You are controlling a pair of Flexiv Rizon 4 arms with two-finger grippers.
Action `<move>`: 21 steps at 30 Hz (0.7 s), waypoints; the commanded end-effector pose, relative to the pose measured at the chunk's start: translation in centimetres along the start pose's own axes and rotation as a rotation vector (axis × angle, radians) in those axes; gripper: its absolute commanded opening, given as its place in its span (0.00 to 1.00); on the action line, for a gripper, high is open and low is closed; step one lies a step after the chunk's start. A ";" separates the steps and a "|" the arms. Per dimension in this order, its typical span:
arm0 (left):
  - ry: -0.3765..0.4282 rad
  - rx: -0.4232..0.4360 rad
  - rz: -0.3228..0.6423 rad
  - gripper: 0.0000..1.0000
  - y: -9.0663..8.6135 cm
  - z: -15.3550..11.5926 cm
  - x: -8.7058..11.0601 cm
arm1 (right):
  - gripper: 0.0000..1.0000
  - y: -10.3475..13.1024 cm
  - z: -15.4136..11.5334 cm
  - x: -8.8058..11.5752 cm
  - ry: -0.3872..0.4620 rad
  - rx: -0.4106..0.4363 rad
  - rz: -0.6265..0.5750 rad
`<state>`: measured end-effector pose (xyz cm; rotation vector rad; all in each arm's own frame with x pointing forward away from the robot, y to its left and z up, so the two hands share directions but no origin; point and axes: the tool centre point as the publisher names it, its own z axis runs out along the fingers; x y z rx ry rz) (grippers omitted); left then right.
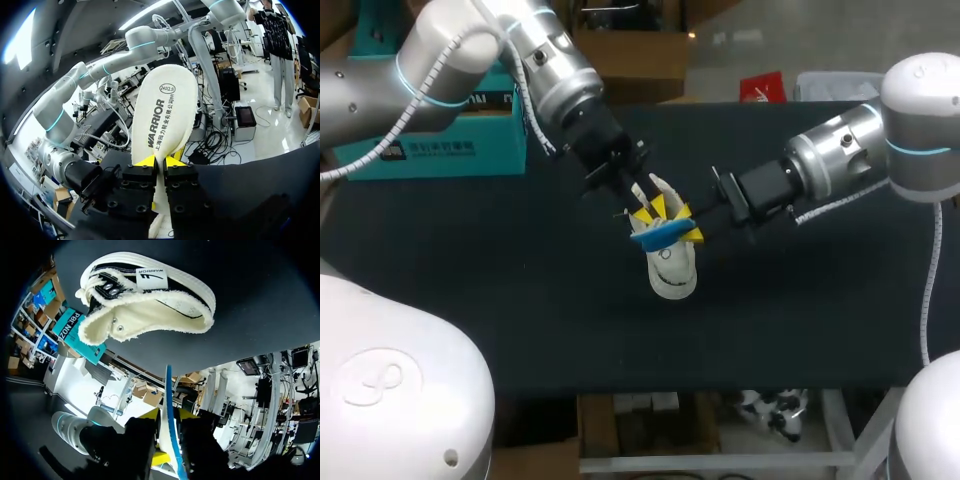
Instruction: Open the shoe tongue, take the insole out of the shoe, put the insole back into the shoe, and pack the shoe into the shoebox
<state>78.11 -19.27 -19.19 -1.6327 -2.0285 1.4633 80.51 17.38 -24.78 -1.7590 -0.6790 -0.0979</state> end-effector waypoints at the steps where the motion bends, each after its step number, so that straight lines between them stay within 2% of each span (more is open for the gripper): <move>1: -0.005 0.003 0.002 0.00 0.3 0.4 0.1 | 0.18 0.0 0.0 -0.1 0.009 0.009 -0.006; 2: -0.005 0.004 0.002 0.00 0.4 0.4 0.1 | 0.15 0.0 0.0 -0.1 0.009 0.010 -0.006; 4: -0.005 0.007 0.004 0.00 0.5 0.5 0.2 | 0.00 0.0 0.0 -0.2 0.009 0.014 -0.006; 12: 0.000 0.036 -0.033 0.00 0.9 0.4 0.2 | 0.00 -0.1 0.0 -0.4 0.013 0.020 -0.018; 13: 0.000 0.044 -0.039 0.07 1.0 0.3 0.2 | 0.00 -0.1 0.0 -0.4 0.013 0.020 -0.020; 14: 0.007 0.051 -0.047 0.30 1.1 0.2 0.2 | 0.00 -0.1 0.0 -0.5 0.013 0.021 -0.022; 16: 0.014 0.061 -0.066 0.67 1.2 -0.1 0.4 | 0.00 -0.1 0.0 -0.6 0.012 0.023 -0.030; 17: 0.023 0.069 -0.077 0.88 1.3 -0.3 0.5 | 0.00 -0.1 -0.1 -0.7 0.008 0.021 -0.037; 18: 0.019 0.067 -0.088 1.00 1.4 -0.6 0.6 | 0.00 -0.1 -0.1 -0.7 0.011 0.026 -0.042; 21: 0.012 0.072 -0.127 1.00 2.1 -2.0 1.3 | 0.00 0.1 -0.2 -1.1 0.008 0.032 -0.053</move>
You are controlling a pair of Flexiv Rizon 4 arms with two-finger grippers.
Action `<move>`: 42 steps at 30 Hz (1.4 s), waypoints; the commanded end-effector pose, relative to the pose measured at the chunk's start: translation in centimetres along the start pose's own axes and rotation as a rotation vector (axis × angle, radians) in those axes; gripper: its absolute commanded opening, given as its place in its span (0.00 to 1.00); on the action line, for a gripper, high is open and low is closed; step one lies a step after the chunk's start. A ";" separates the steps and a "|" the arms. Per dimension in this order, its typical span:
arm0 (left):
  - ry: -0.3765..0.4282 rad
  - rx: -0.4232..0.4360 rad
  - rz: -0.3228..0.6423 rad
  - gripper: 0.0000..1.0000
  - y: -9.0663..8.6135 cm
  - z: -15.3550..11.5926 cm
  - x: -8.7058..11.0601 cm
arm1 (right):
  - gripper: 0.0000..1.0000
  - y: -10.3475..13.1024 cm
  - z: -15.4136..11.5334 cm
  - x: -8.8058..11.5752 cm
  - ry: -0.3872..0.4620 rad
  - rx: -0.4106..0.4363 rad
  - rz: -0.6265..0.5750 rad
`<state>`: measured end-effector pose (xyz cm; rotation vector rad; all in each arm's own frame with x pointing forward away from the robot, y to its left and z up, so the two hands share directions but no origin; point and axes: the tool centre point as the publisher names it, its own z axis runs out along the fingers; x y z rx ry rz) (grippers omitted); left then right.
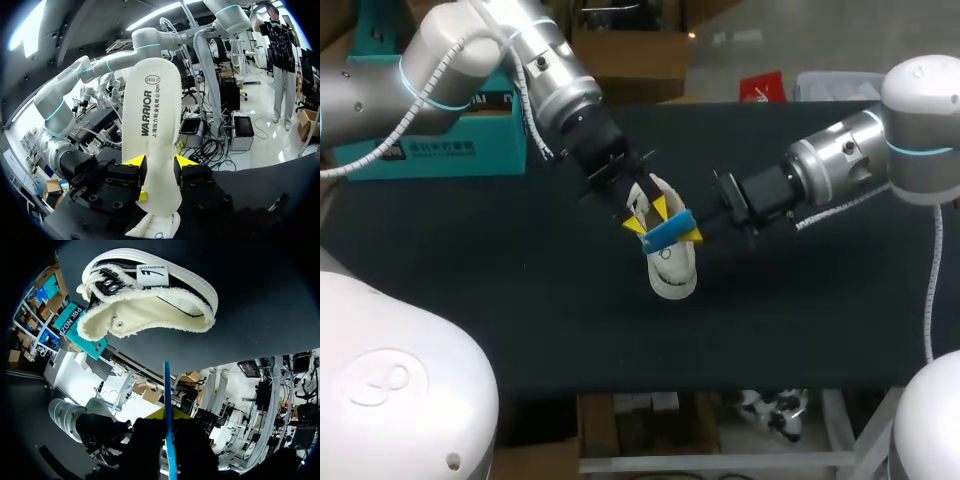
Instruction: Open the shoe tongue, take the insole out of the shoe, put the insole back into the shoe, and pack the shoe into the shoebox
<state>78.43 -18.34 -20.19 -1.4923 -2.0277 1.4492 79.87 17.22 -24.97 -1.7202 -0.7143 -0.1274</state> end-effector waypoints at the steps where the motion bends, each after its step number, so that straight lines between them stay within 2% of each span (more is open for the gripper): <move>1: -0.002 0.029 -0.038 1.00 1.4 -2.3 0.3 | 0.00 0.3 -0.3 -0.6 0.001 0.011 -0.005; 8: -0.020 0.042 -0.124 1.00 3.0 -6.3 1.4 | 0.00 0.5 -0.5 -1.1 -0.014 0.025 -0.014; 13: -0.014 0.016 -0.166 1.00 3.9 -7.6 1.6 | 0.00 0.6 -0.5 -1.3 -0.018 0.032 -0.024; 42: -0.005 -0.022 -0.194 1.00 4.3 -7.6 1.5 | 0.00 0.8 -0.5 -1.3 -0.031 0.046 -0.019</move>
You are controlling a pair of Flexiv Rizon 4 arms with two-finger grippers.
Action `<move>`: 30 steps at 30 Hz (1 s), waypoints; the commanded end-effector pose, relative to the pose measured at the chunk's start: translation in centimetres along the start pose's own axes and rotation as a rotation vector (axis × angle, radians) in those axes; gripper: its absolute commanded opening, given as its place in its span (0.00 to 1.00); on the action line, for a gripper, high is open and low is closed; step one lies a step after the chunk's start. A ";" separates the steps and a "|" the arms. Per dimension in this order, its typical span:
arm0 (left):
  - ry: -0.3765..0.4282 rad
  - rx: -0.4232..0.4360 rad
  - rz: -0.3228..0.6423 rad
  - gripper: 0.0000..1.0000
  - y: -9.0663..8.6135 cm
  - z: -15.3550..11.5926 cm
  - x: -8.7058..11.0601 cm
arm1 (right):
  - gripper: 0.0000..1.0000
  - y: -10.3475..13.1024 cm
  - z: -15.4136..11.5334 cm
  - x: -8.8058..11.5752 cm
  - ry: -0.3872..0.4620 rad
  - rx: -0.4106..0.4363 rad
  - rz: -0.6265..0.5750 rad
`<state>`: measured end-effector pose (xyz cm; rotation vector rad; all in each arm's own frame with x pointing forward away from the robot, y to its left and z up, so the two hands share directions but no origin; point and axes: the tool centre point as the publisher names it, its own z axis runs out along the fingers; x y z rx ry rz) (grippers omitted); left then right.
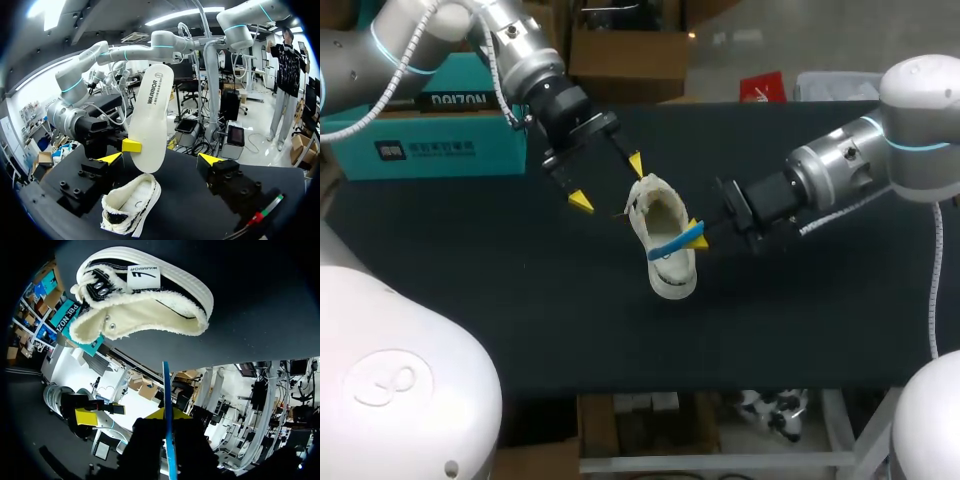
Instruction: Open the shoe tongue, take the insole out of the shoe, put the insole back into the shoe, and pack the shoe into the shoebox
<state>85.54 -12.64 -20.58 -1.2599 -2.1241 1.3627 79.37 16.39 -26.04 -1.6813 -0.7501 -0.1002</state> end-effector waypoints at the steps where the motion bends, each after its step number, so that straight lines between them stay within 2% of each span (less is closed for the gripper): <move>1: -0.002 -0.007 0.000 1.00 -0.2 0.2 -0.1 | 0.00 0.1 -0.2 -0.1 -0.001 0.007 -0.001; 8: -0.007 -0.020 0.018 1.00 -0.5 0.5 0.2 | 0.00 0.0 -0.2 -0.2 0.010 0.006 0.002; 13: -0.088 -0.037 0.051 1.00 -0.9 1.4 1.7 | 0.00 0.2 -0.4 0.0 0.033 0.001 0.004; 19: -0.258 -0.051 0.046 1.00 -1.1 2.7 3.2 | 0.00 0.3 -0.6 0.6 0.058 -0.008 0.006; 22: -0.398 -0.090 0.019 1.00 -1.1 3.6 3.7 | 0.00 0.4 -0.6 0.7 0.073 -0.011 0.001; 27: -0.557 -0.041 0.015 1.00 -0.7 4.5 4.2 | 0.00 0.6 -0.6 0.9 0.093 -0.010 -0.013; 29: -0.679 -0.031 -0.021 1.00 -0.3 4.7 4.1 | 0.00 0.7 -0.6 1.0 0.111 -0.021 -0.028; 30: -0.679 -0.031 -0.021 1.00 -0.3 4.7 4.1 | 0.00 0.7 -0.7 1.0 0.104 -0.036 -0.027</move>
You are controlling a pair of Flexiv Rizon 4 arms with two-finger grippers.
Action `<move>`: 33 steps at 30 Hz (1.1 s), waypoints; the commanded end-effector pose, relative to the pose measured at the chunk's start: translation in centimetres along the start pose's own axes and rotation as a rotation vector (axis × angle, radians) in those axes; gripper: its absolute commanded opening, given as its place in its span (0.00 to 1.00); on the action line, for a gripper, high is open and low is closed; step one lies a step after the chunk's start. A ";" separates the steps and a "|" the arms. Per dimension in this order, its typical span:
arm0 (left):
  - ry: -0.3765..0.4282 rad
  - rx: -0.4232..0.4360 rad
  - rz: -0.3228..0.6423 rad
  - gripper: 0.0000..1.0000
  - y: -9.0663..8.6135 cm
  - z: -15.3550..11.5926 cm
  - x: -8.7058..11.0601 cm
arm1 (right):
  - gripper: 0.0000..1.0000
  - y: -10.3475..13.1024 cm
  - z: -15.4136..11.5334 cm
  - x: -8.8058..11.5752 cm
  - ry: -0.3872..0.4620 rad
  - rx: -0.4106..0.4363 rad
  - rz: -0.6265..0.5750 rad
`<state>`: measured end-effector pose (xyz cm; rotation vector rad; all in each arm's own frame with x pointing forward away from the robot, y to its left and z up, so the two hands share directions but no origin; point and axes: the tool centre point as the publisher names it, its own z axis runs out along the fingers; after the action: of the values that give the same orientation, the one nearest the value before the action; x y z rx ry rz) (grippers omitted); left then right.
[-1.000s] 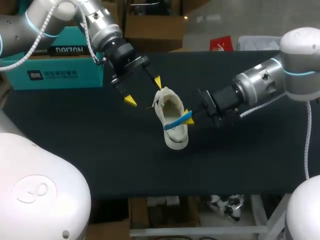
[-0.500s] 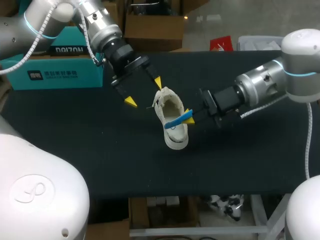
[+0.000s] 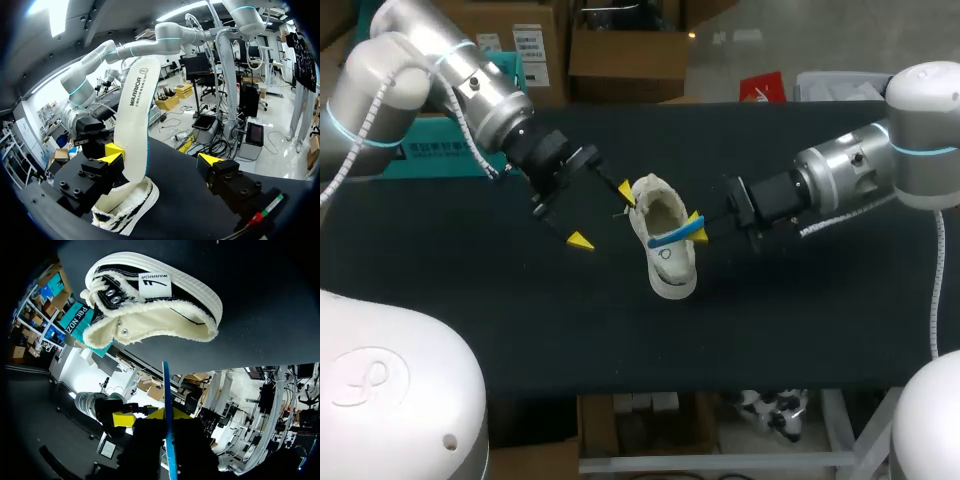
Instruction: Open the shoe tongue, take the insole out of the shoe, put the insole back into the shoe, and pack the shoe into the shoebox
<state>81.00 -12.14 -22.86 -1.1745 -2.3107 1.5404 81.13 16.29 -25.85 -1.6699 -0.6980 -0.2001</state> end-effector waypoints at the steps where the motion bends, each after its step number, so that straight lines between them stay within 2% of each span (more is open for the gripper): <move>1: -0.449 0.003 -0.036 1.00 -0.1 0.6 0.9 | 0.00 0.0 0.0 -0.4 0.008 -0.022 -0.006; 12: -0.449 0.003 -0.036 1.00 -0.1 0.6 0.9 | 0.00 0.0 0.0 -0.4 0.008 -0.022 -0.006; 13: -0.454 -0.019 -0.032 1.00 0.0 1.2 0.8 | 0.00 0.0 0.0 -0.4 0.008 -0.022 -0.006; 19: -0.478 0.006 -0.020 1.00 0.7 3.0 0.9 | 0.00 1.2 0.4 0.0 0.103 -0.027 -0.017; 24: -0.496 -0.014 -0.012 1.00 1.4 3.6 0.4 | 0.00 1.3 0.3 -0.1 0.150 -0.027 -0.026; 33: -0.552 -0.029 0.063 0.99 2.2 4.5 -1.1 | 0.00 2.2 0.7 -0.4 0.201 -0.030 -0.011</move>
<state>80.64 -15.05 -25.90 -0.9609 -2.6060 1.9959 82.05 16.54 -27.70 -1.6509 -0.5655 -0.3682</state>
